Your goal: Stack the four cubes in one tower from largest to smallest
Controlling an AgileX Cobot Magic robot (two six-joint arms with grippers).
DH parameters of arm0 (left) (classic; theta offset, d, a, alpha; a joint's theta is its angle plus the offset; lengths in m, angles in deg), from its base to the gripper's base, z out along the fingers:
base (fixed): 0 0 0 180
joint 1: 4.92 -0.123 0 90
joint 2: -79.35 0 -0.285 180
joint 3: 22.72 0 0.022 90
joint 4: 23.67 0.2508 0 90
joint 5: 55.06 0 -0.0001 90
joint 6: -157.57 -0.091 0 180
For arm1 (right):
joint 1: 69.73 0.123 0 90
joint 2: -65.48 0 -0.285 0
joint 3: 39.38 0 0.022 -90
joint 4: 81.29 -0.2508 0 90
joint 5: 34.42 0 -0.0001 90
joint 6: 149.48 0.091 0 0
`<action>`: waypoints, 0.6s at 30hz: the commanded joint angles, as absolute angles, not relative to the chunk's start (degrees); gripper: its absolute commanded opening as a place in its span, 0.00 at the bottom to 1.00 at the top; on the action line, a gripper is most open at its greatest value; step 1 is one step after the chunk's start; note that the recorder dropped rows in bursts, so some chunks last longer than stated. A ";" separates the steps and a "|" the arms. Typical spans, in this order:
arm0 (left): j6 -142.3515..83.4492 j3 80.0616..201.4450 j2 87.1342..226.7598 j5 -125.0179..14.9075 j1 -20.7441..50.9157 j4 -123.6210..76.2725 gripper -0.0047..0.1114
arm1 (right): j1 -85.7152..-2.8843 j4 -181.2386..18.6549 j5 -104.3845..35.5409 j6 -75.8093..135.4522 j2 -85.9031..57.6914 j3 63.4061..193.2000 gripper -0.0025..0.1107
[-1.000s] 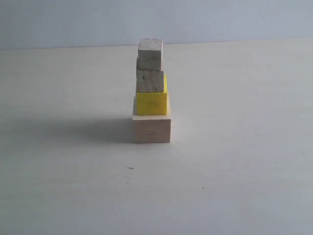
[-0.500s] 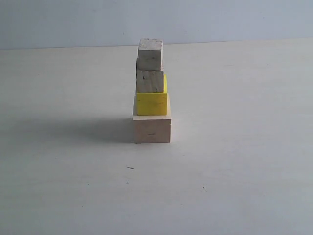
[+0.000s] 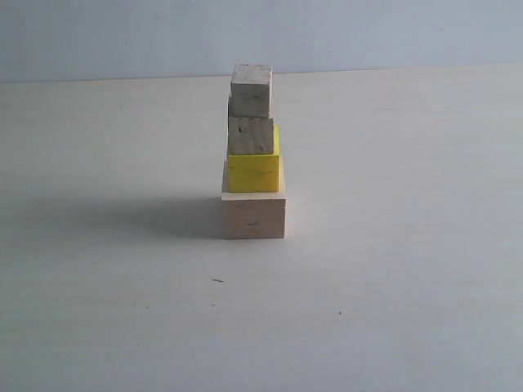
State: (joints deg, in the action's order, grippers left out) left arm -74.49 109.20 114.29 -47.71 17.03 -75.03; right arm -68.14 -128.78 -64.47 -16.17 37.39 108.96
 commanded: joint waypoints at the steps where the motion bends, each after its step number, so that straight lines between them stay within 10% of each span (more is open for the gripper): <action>1: -74.49 108.90 111.14 -44.80 13.67 -76.22 0.04 | -68.34 -128.55 -64.51 -15.77 37.66 108.73 0.02; 18: -74.71 108.90 98.55 -36.21 -5.00 -70.43 0.04 | -68.34 -129.09 -64.51 -15.77 37.66 108.73 0.02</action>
